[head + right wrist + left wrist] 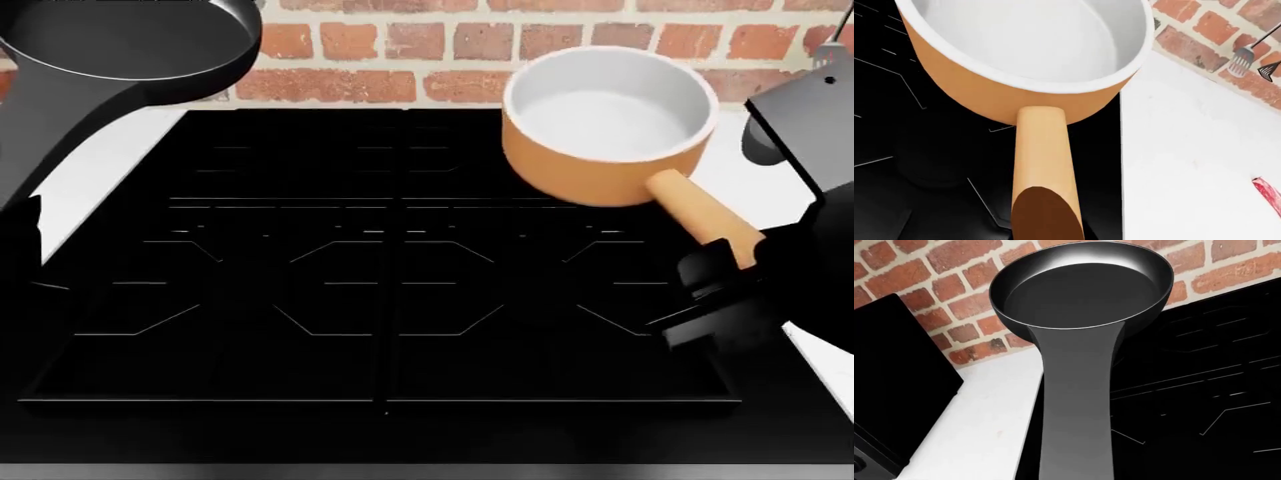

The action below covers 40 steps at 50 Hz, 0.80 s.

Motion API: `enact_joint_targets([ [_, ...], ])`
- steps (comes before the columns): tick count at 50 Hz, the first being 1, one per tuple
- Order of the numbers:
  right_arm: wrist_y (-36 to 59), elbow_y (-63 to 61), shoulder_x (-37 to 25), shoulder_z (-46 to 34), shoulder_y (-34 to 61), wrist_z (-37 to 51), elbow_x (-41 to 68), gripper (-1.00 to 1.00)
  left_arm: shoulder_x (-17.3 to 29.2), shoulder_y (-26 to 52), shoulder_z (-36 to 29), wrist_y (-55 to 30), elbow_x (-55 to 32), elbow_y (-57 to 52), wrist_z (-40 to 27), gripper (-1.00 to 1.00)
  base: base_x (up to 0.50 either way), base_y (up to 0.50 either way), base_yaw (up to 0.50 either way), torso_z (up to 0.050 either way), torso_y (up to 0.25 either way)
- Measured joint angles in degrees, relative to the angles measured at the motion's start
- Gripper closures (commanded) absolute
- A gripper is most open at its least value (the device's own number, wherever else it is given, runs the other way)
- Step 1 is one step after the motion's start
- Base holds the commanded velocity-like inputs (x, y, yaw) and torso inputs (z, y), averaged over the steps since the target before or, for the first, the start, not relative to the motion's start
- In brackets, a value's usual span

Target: Place both pans onto different burners. Then place the chili pepper and the bacon on different pans.

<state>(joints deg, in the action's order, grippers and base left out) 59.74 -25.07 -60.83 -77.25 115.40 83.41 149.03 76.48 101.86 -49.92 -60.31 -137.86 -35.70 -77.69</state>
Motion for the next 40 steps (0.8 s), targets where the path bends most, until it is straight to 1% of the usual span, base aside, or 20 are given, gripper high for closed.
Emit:
enact_joint_targets([
  [17, -1.22, 1.13, 2.67, -4.23, -3.92, -0.51, -2.22, 1.00, 0.47, -0.73, 0.06, 0.23, 0.38, -0.35, 0.48, 1.00, 0.00, 0.00, 0.00, 0.002, 0.004],
  [40, -5.64, 1.85, 5.95, -4.89, -12.48, -8.47, -11.47, 1.00, 0.69, -1.51, 0.14, 0.35, 0.77, -0.41, 0.93, 1.00, 0.00, 0.00, 0.00, 0.001, 0.004],
])
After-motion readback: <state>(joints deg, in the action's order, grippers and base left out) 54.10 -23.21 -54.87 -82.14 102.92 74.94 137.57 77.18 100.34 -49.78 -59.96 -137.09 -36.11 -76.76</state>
